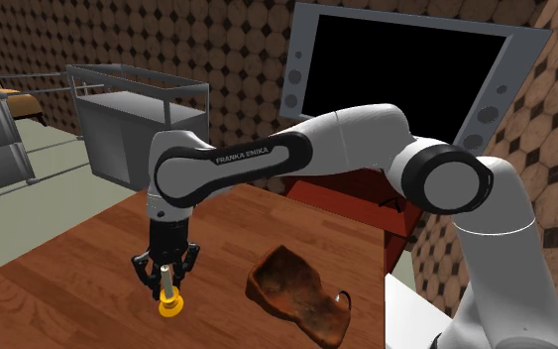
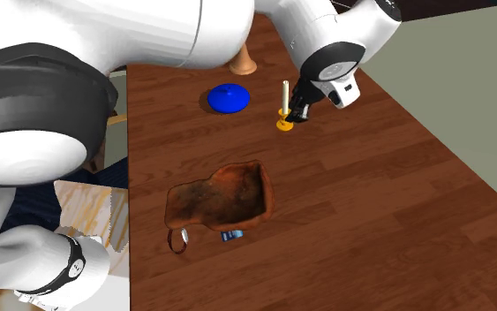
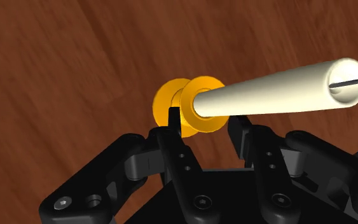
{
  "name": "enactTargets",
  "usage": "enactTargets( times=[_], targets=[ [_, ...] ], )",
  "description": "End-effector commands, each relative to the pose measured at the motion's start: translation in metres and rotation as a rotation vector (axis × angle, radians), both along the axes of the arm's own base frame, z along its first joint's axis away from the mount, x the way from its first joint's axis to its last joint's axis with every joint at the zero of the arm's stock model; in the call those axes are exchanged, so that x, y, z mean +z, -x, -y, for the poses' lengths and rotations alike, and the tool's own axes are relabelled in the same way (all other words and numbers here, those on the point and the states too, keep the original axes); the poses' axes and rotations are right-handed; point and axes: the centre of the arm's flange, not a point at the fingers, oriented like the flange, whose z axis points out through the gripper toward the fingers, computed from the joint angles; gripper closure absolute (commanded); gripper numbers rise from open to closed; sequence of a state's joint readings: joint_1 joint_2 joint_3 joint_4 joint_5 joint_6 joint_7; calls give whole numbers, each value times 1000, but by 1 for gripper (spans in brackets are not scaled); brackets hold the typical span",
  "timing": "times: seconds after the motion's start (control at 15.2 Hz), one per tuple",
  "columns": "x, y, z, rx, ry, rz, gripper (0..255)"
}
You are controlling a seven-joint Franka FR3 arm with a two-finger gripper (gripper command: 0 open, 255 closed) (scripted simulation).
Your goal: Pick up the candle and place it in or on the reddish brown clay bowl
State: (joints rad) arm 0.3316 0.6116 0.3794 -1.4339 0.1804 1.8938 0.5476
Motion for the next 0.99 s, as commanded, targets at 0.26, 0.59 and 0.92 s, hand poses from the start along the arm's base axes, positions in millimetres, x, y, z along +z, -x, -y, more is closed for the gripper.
enactTargets(
  times=[0.26,0.59,0.92],
  targets=[
    [32,0,0,0,0,0,255],
    [58,0,0,0,0,0,255],
    [84,0,0,0,0,0,255]
  ],
)
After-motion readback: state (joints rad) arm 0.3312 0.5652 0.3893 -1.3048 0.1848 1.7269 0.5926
